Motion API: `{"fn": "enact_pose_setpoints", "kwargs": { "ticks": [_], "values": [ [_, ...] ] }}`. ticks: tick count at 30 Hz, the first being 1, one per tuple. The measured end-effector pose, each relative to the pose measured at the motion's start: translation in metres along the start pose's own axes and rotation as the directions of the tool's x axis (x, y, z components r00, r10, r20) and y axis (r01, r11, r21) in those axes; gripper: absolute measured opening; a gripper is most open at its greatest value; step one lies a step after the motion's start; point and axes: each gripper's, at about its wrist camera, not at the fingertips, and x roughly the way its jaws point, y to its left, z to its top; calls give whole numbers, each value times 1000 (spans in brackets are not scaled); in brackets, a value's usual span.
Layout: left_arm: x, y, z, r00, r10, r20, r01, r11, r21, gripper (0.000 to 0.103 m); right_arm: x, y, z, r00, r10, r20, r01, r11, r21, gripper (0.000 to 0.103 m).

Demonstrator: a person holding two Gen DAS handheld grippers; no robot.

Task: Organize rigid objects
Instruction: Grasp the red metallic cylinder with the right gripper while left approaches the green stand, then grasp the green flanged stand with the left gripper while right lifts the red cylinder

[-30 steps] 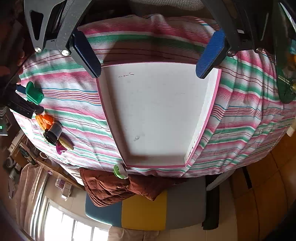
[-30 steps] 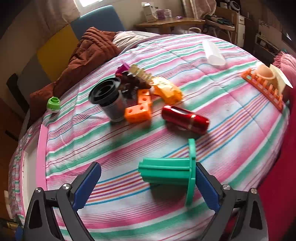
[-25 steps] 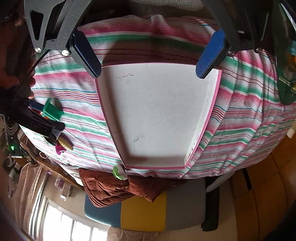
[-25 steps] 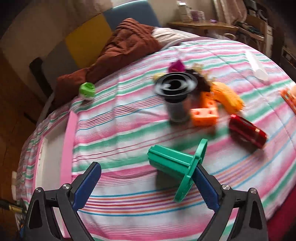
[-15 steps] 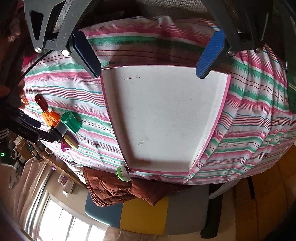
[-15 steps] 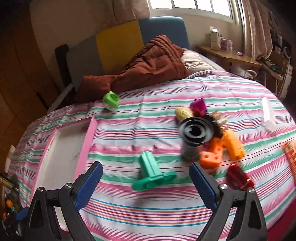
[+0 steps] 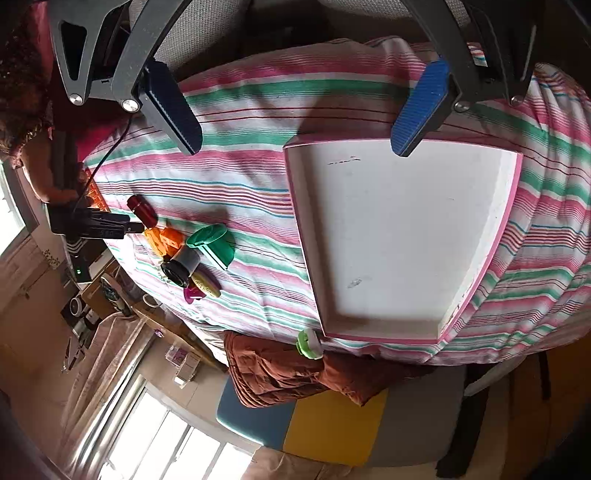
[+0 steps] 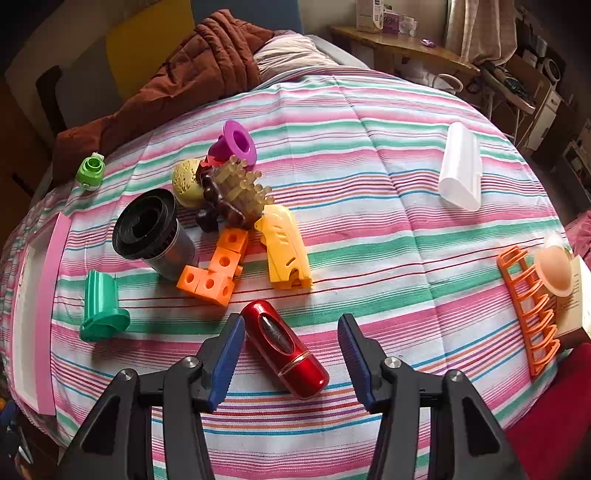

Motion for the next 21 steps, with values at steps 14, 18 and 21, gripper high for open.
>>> {"fn": "enact_pose_setpoints", "kwargs": {
  "ticks": [14,18,21],
  "values": [
    [24,-47,30,996,-76,-44,79,995,68,103,26,8,-3,998,46,-33,-47,998,-44,25],
    [40,-77,55,999,-24,-21,27,989,143,103,22,3,-6,991,128,-31,-128,992,1,25],
    [62,-92,81,998,-57,-39,61,991,117,103,19,7,-8,990,141,-26,-141,990,-14,25]
  ]
}}
